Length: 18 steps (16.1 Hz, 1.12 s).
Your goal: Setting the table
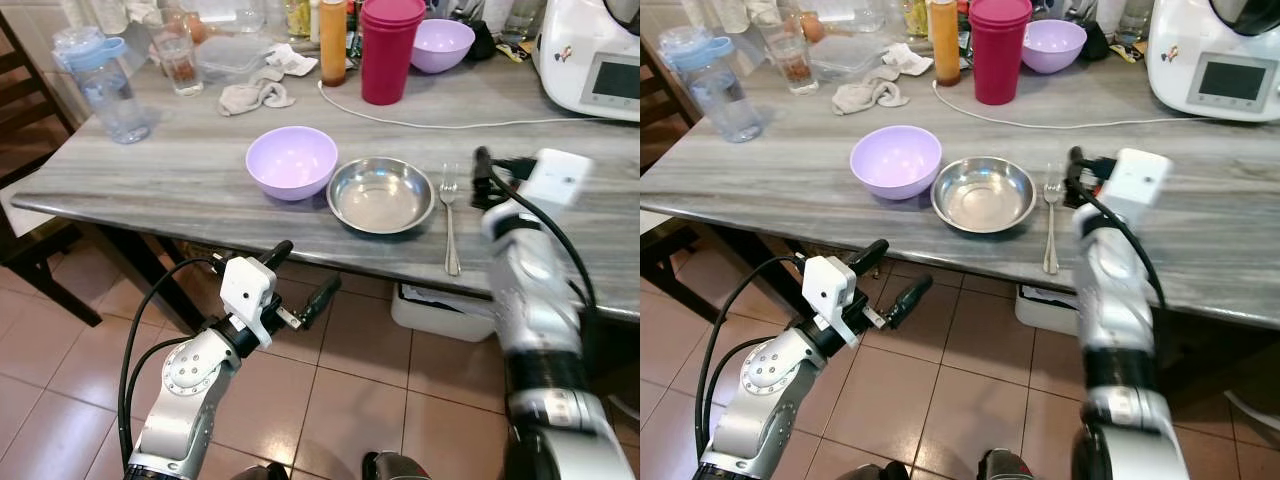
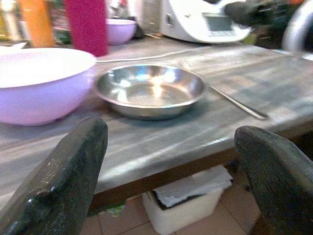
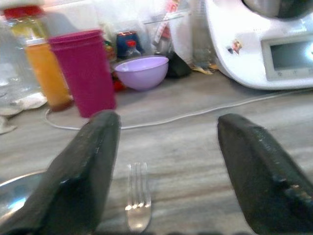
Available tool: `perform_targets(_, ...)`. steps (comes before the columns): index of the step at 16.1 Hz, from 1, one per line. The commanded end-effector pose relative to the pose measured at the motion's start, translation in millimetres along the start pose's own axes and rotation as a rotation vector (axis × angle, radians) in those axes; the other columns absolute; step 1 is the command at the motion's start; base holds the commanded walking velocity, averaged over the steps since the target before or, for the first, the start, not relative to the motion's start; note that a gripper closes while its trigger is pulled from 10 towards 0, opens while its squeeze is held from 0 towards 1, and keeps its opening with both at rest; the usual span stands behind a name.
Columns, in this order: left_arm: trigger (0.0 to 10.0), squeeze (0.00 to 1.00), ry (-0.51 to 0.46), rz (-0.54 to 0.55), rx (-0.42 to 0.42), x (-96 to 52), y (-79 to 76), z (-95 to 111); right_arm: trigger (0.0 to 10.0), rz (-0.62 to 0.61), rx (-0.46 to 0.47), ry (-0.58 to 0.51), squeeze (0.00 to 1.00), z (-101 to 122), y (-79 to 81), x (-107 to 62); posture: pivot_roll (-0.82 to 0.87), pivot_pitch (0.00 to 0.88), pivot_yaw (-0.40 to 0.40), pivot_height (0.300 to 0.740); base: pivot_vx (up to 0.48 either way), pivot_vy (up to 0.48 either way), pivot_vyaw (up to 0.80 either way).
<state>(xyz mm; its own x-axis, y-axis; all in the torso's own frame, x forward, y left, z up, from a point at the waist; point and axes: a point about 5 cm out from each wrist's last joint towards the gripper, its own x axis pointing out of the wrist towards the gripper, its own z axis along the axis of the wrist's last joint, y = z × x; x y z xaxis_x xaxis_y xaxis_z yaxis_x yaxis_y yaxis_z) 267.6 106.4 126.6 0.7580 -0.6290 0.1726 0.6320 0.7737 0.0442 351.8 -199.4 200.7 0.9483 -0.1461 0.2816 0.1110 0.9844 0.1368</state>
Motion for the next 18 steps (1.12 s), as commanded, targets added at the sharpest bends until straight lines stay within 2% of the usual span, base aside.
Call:
perform_targets(1,10.0,0.0,-0.009,0.035,0.009,-3.7,3.8,2.0,10.0,0.024,-0.011,-0.022,1.0,7.6,4.8,-4.0,-0.23,0.12,0.046,0.74,0.0,0.0,0.0)
perform_targets(3,10.0,0.0,-0.031,0.091,0.012,-4.9,7.9,6.5,10.0,0.039,-0.049,-0.023,1.0,9.0,2.8,-22.2,-0.24,0.111,0.046,0.74,0.0,0.0,0.0)
perform_targets(4,10.0,0.0,-0.046,0.159,0.026,-6.6,14.1,10.6,10.0,0.048,-0.07,-0.016,1.0,8.0,0.5,-38.4,-0.24,0.098,0.048,0.74,0.0,0.0,0.0)
perform_targets(5,10.0,0.0,-0.044,0.198,0.031,-7.5,17.6,11.3,10.0,0.051,-0.086,-0.01,1.0,6.8,-1.1,-45.2,-0.24,0.093,0.047,0.74,0.0,0.0,0.0)
perform_targets(6,10.0,0.0,-0.029,0.296,0.059,-11.1,26.1,11.3,10.0,0.043,-0.106,0.016,1.0,5.2,-4.9,-60.6,-0.24,0.088,0.047,0.74,0.0,0.0,0.0)
perform_targets(7,10.0,0.0,0.002,0.369,0.072,-15.2,31.8,7.5,10.0,0.04,-0.137,0.032,1.0,5.0,-8.1,-69.2,-0.25,0.088,0.047,0.74,0.0,0.0,0.0)
perform_targets(9,10.0,0.0,0.053,0.451,0.096,-22.3,38.3,0.2,10.0,0.031,-0.174,0.059,1.0,3.0,-13.3,-77.4,-0.25,0.087,0.043,0.74,0.0,0.0,0.0)
perform_targets(10,10.0,0.0,0.076,0.474,0.104,-26.4,39.3,-4.5,10.0,0.039,-0.198,0.081,0.0,0.8,-17.1,-83.2,-0.25,0.088,0.043,0.74,0.0,0.0,0.0)
perform_targets(13,10.0,0.0,0.085,0.513,0.109,-25.4,39.5,-5.9,10.0,0.058,-0.21,0.134,0.0,-2.6,-14.9,-87.5,-0.26,0.087,0.043,0.74,0.0,0.0,0.0)
perform_targets(18,10.0,0.0,0.088,0.528,0.118,-24.8,38.9,-6.1,10.0,0.057,-0.213,0.149,0.0,-0.6,-14.3,-89.3,-0.26,0.087,0.043,0.74,0.0,0.0,0.0)
